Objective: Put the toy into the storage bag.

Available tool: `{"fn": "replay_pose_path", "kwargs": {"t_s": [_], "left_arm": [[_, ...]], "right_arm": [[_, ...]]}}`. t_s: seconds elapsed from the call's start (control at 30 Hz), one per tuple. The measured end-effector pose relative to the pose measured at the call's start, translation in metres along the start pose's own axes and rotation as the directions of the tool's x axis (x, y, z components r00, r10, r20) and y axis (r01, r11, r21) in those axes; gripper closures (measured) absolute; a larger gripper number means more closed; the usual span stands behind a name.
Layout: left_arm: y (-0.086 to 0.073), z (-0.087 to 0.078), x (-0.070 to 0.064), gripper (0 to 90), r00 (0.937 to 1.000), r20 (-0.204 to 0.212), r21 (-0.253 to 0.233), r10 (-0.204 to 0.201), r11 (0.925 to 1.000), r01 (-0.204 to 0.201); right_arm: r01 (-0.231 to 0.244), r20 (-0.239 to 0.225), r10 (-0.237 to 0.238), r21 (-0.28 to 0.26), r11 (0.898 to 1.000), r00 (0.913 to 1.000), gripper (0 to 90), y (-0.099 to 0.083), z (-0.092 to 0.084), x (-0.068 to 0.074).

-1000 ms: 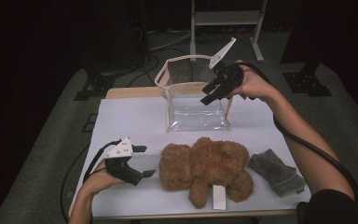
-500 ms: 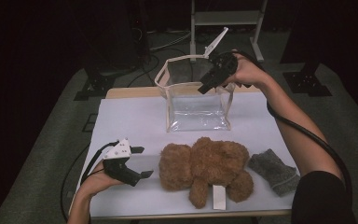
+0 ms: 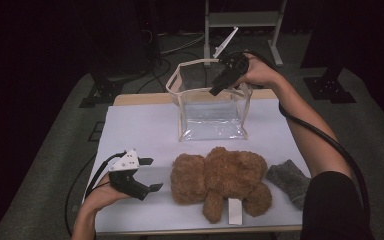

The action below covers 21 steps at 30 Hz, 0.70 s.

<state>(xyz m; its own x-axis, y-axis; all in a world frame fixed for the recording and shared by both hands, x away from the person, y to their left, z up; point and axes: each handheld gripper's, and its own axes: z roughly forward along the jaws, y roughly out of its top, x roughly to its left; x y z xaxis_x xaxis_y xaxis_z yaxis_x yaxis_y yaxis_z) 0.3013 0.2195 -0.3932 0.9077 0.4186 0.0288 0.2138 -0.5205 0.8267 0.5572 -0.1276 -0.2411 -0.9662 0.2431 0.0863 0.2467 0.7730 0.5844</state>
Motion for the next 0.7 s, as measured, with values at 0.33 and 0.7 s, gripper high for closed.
{"fn": "replay_pose_path", "kwargs": {"t_s": [0.33,0.7], "left_arm": [[-0.001,-0.002,0.000,9.8,1.0000,-0.003,-0.001,-0.004,1.0000,0.004],[-0.001,-0.001,-0.001,9.8,1.0000,0.005,0.005,-0.004,1.0000,0.004]], "right_arm": [[-0.014,-0.011,0.014,0.045,0.999,0.9998,48.2,0.000,0.016,-0.008],[-0.006,-0.018,0.007,0.086,0.996,0.9998,71.3,-0.005,0.026,-0.002]]}}
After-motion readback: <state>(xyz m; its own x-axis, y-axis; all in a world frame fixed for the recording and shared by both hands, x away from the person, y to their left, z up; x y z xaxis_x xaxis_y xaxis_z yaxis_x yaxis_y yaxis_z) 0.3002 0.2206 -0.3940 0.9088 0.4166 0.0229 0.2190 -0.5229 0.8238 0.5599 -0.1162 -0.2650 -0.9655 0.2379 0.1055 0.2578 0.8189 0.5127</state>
